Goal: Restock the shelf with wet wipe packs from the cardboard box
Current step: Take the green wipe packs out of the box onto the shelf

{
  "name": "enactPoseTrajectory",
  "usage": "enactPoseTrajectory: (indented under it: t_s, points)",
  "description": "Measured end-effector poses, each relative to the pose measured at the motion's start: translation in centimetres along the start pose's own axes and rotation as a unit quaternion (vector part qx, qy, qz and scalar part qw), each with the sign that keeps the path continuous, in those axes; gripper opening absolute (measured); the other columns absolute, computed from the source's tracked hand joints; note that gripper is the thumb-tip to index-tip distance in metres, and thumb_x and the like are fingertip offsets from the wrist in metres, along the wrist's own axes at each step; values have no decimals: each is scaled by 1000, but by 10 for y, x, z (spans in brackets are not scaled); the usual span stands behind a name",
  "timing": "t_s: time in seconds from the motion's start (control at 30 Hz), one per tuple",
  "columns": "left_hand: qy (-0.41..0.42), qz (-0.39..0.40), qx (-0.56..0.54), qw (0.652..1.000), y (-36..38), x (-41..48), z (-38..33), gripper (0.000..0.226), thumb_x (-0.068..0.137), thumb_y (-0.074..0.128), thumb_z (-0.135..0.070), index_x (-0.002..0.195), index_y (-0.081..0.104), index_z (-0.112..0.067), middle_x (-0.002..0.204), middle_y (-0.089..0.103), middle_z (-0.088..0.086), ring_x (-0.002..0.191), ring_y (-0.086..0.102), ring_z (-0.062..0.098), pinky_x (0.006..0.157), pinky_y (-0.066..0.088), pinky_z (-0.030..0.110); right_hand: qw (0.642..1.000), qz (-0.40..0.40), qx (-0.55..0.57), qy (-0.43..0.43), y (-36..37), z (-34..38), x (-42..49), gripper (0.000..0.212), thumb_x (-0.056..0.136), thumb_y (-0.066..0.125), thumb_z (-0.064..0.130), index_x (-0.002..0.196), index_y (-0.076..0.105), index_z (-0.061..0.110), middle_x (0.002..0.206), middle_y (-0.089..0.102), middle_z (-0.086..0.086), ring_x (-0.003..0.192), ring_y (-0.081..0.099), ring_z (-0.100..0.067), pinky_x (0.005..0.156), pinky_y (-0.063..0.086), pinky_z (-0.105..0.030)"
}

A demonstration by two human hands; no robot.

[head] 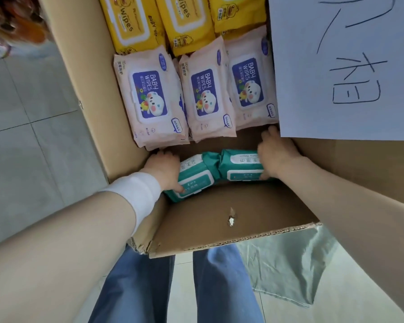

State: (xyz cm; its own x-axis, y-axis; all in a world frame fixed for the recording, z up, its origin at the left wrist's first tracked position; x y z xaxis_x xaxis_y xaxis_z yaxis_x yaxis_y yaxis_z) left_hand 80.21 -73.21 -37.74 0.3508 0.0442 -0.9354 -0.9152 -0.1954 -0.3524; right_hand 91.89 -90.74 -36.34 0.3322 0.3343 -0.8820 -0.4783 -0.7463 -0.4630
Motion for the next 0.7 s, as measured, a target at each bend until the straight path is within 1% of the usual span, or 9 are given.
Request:
enactPoseTrajectory:
  t_s: [0.07,0.13,0.23,0.3,0.37,0.5,0.6,0.63,0.7]
  points:
    - [-20,-9,-80,997,-1,-8,4,70,64,77,-45,116,47,-11,115,56,9,99,57,25,71,45,31,991,-1,129,34,1,-6,-10,71,67,79,37,126,50,11,124,44,-11,114,49,-26,85,47,-32]
    - [-47,-26,-158,986,-3,-18,7,66,65,78,-40,114,46,-10,114,57,9,96,59,25,67,43,30,958,-1,274,81,4,-12,-21,70,65,82,28,123,48,10,123,50,-11,110,56,-27,78,50,-32]
    - [-80,-67,-234,967,-8,-31,8,71,67,78,-37,120,41,-8,122,46,13,106,53,29,76,44,34,904,-12,405,137,11,-17,-35,65,67,81,23,119,44,11,123,57,-12,110,59,-29,77,51,-33]
    - [-112,-91,-284,948,-10,-40,8,71,67,77,-36,121,40,-9,124,40,14,108,51,31,80,45,36,880,-35,444,165,12,-19,-44,62,67,81,24,117,45,11,121,59,-13,109,59,-30,79,51,-34]
    - [-138,-96,-330,929,-8,-49,7,68,68,78,-35,118,40,-9,123,41,14,108,51,31,77,46,36,863,-55,469,182,11,-18,-52,60,67,80,27,115,48,12,120,60,-11,108,60,-29,80,51,-34]
    - [-127,-124,-376,909,-10,-63,4,50,71,76,-30,101,38,-15,119,57,11,107,57,28,74,52,36,838,-89,494,214,10,-20,-76,58,70,78,32,117,49,15,120,61,-8,108,59,-28,82,50,-36]
    - [-106,-153,-391,902,-17,-82,4,48,73,74,-33,107,44,-17,118,60,6,107,58,24,84,54,43,824,-155,497,226,2,-23,-103,54,71,76,34,115,51,16,117,59,-5,105,58,-26,77,49,-36]
    - [-100,-174,-389,899,-21,-92,5,49,73,74,-34,110,46,-18,118,61,4,107,58,23,84,54,42,816,-181,498,230,-2,-24,-114,52,71,77,33,113,52,16,115,59,-5,104,57,-25,74,48,-35]
    - [-89,-233,-391,886,-33,-116,8,49,72,75,-34,111,49,-20,118,61,2,108,57,20,81,54,35,794,-220,513,240,-8,-26,-138,51,70,79,31,111,54,15,113,59,-4,102,56,-23,70,49,-33]
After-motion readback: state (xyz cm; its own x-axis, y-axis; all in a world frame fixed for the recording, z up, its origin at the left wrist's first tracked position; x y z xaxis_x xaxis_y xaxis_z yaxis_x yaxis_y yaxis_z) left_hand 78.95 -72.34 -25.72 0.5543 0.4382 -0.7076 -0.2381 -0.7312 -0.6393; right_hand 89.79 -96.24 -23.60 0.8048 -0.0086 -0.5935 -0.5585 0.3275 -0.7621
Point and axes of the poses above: each hand's wrist, its own x-axis towards the middle knuckle, its own y-axis out of the palm, z = x × y, the point moved 9 cm from there along x, towards the middle knuckle
